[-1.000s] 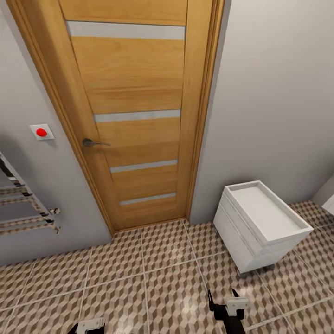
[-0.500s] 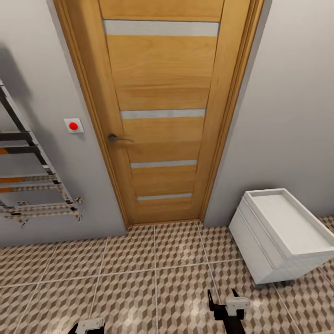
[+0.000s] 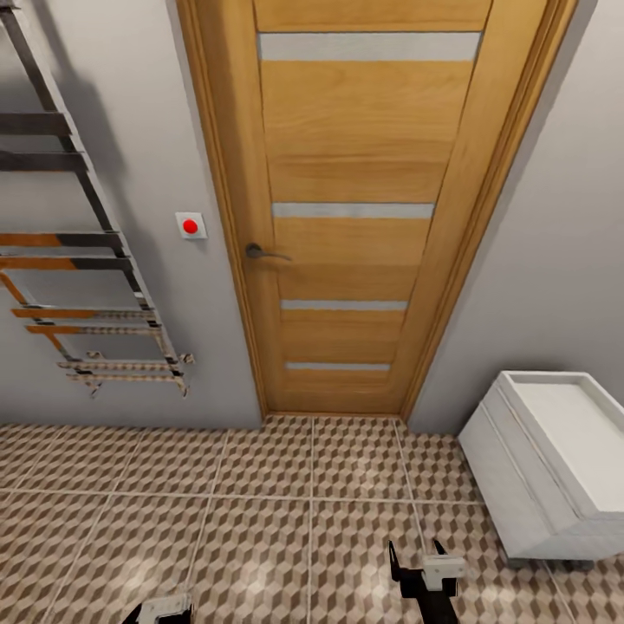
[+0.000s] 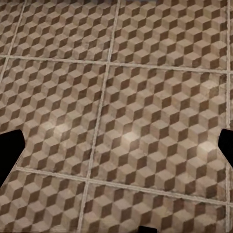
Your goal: Take the four mousetraps from the cabinet in the bathroom and place them on the bathroom floor. Make sure all four end up on the same floor surface, and ensure that at least two of them are either under or directly next to the same bathroom sink.
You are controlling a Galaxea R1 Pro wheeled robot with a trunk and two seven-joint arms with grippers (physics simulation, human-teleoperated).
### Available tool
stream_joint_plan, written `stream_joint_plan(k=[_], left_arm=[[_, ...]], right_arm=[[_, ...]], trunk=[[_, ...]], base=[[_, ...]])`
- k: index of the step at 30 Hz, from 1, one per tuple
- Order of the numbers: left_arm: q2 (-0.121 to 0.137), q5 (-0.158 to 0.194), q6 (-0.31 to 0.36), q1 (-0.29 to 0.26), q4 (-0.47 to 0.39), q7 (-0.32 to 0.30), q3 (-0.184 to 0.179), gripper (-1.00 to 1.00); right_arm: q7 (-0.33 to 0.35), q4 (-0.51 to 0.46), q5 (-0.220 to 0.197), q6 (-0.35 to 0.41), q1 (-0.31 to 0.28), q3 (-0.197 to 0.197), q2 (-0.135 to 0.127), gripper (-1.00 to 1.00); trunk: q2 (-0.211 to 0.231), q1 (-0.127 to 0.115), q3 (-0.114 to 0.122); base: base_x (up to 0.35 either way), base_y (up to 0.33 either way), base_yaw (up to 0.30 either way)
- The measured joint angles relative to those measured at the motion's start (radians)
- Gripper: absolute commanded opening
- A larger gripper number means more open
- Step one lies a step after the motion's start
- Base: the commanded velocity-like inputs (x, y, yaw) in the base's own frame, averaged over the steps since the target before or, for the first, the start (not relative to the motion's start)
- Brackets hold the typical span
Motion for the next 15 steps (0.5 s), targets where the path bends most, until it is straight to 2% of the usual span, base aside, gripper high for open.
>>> stream_joint_plan(k=[4,15], left_arm=[[0.013,-0.001,0.0,0.0,0.0,-0.001,0.0,1.0],[0.012,-0.002,0.0,0.0,0.0,-0.002,-0.001,1.0]], right_arm=[[0.0,0.0,0.0,0.0,0.0,0.0,0.0,1.0],[0.0,0.0,-0.001,0.0,0.0,0.0,0.004,1.0]], trunk=[[0.0,0.0,-0.002],[0.0,0.0,-0.009]], base=[[0.0,0.0,0.273],[0.0,0.0,0.269]])
